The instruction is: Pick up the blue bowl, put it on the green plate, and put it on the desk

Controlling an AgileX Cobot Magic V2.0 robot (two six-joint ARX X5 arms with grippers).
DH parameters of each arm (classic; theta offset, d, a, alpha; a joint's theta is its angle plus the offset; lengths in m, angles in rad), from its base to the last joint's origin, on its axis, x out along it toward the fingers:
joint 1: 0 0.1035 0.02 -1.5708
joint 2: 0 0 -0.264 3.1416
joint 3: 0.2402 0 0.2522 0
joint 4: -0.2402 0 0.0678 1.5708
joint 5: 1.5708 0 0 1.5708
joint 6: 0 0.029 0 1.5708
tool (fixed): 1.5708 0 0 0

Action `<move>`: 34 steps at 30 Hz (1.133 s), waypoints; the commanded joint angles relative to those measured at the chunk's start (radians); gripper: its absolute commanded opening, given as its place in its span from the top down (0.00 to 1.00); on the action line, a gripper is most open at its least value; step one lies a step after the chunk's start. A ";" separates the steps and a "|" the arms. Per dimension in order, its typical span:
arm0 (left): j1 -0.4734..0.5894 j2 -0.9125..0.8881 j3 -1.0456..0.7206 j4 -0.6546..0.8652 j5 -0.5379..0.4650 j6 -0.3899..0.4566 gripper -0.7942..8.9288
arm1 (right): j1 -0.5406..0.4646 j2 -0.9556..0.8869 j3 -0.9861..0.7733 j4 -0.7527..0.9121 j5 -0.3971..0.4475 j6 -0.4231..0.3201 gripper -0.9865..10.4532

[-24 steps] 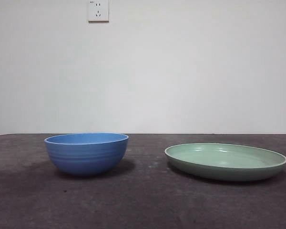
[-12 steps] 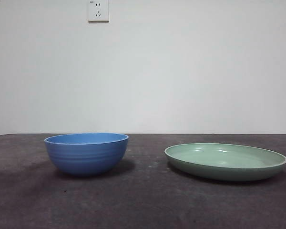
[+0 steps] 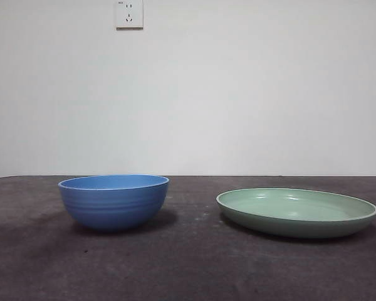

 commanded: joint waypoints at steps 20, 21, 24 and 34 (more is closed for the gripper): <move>-0.113 0.457 0.210 0.130 -0.342 -0.033 0.50 | 0.003 0.005 0.017 0.009 0.001 0.011 0.60; -0.117 0.491 0.218 0.146 -0.366 -0.032 0.50 | 0.003 0.005 0.017 0.009 0.001 0.011 0.60; -0.122 0.575 0.228 0.200 -0.391 -0.033 0.50 | 0.003 0.005 0.017 0.009 0.001 0.011 0.60; -0.122 0.808 0.228 0.311 -0.401 -0.033 0.50 | 0.003 0.005 0.017 0.010 0.001 0.011 0.60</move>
